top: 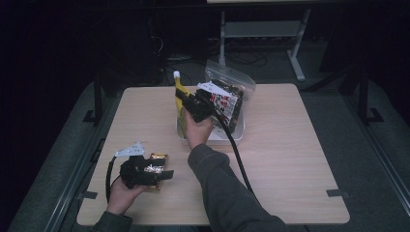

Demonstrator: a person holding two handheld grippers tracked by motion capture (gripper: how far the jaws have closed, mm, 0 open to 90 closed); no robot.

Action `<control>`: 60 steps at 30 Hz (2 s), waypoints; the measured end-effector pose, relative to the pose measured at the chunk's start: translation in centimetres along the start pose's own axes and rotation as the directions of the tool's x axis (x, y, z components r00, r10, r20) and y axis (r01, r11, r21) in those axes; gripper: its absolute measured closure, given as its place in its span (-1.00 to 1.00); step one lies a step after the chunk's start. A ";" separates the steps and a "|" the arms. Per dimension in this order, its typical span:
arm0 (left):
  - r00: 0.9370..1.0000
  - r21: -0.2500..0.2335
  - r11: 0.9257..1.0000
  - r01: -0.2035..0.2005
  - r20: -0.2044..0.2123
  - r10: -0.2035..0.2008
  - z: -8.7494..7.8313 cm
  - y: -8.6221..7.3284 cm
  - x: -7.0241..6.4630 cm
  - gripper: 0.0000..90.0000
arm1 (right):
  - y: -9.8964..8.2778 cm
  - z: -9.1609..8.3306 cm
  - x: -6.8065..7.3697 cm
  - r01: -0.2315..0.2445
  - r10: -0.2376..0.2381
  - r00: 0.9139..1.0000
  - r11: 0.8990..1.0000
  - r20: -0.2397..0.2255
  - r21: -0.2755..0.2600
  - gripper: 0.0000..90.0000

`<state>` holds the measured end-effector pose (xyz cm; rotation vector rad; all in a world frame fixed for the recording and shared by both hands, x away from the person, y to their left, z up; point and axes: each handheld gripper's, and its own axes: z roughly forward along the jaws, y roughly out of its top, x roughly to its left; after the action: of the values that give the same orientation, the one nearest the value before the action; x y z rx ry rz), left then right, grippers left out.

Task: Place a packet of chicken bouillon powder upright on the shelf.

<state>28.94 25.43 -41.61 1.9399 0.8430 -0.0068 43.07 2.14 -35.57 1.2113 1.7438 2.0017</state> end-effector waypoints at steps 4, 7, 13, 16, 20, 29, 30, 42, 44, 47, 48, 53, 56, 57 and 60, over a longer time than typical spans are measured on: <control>1.000 -0.003 1.000 0.006 0.001 -0.006 0.0 0.0 0.0 -0.36 | -0.6 0.3 0.0 0.049 -0.050 0.999 0.998 0.022 0.040 0.97; 1.000 -0.001 1.000 0.001 0.000 -0.001 0.0 0.0 0.0 -0.36 | -1.2 0.3 -0.6 0.042 -0.043 0.999 0.997 0.018 0.071 0.97; 1.000 0.007 1.000 -0.001 -0.001 0.001 0.1 0.0 0.0 -0.36 | -1.3 0.0 -1.1 0.014 -0.016 1.000 0.996 0.022 0.091 0.96; 1.000 0.011 1.000 -0.008 -0.013 0.008 0.0 0.0 -0.1 -0.36 | -1.2 -0.1 -1.0 0.013 -0.016 0.999 0.995 0.030 0.098 0.57; 0.999 0.021 1.000 -0.019 -0.042 0.020 -0.1 -0.1 0.0 -0.37 | -0.5 -0.6 -1.1 -0.004 0.002 1.000 0.993 0.015 0.116 0.39; 0.991 0.064 0.997 -0.039 -0.127 0.047 0.0 -0.4 -0.1 -0.44 | -0.1 -2.4 -1.4 -0.046 0.058 0.997 0.971 -0.042 0.236 0.13; 0.989 0.066 0.997 -0.039 -0.139 0.048 0.0 -0.5 -0.1 -0.45 | -0.1 -2.6 -1.4 -0.049 0.061 0.997 0.968 -0.043 0.245 0.12; 0.968 0.098 0.994 -0.042 -0.243 0.065 -0.1 -1.6 -0.3 -0.53 | -0.6 -5.3 -1.8 -0.088 0.116 0.990 0.947 -0.075 0.310 0.05; 0.963 0.102 0.994 -0.039 -0.261 0.064 -0.1 -1.8 -0.3 -0.53 | -0.8 -5.7 -1.9 -0.096 0.125 0.990 0.944 -0.071 0.316 0.04; 0.960 0.105 0.994 -0.031 -0.275 0.059 -0.3 -2.2 -0.2 -0.55 | -1.0 -6.3 -2.2 -0.094 0.122 0.990 0.941 -0.069 0.326 0.02; 0.958 0.105 0.994 -0.024 -0.283 0.053 -0.3 -2.3 -0.2 -0.55 | -1.1 -6.6 -2.3 -0.095 0.124 0.990 0.939 -0.067 0.330 0.02; 0.952 0.106 0.994 -0.009 -0.302 0.041 -0.5 -2.7 -0.1 -0.57 | -1.4 -7.6 -2.9 -0.100 0.129 0.990 0.936 -0.064 0.339 0.00; 0.948 0.109 0.994 -0.007 -0.317 0.041 -0.5 -2.8 -0.1 -0.59 | -1.5 -8.2 -3.1 -0.106 0.133 0.989 0.934 -0.057 0.342 -0.01; 0.945 0.111 0.994 -0.003 -0.325 0.039 -0.5 -2.9 -0.1 -0.59 | -1.6 -8.4 -3.2 -0.109 0.136 0.989 0.932 -0.056 0.345 -0.01; 0.938 0.128 0.992 -0.005 -0.344 0.049 -0.4 -3.0 0.0 -0.60 | -1.8 -8.8 -3.2 -0.104 0.132 0.990 0.930 -0.056 0.353 -0.03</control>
<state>27.09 26.59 -43.75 2.1054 1.0675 0.3143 38.39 -5.78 -38.14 1.3872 2.1863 1.8773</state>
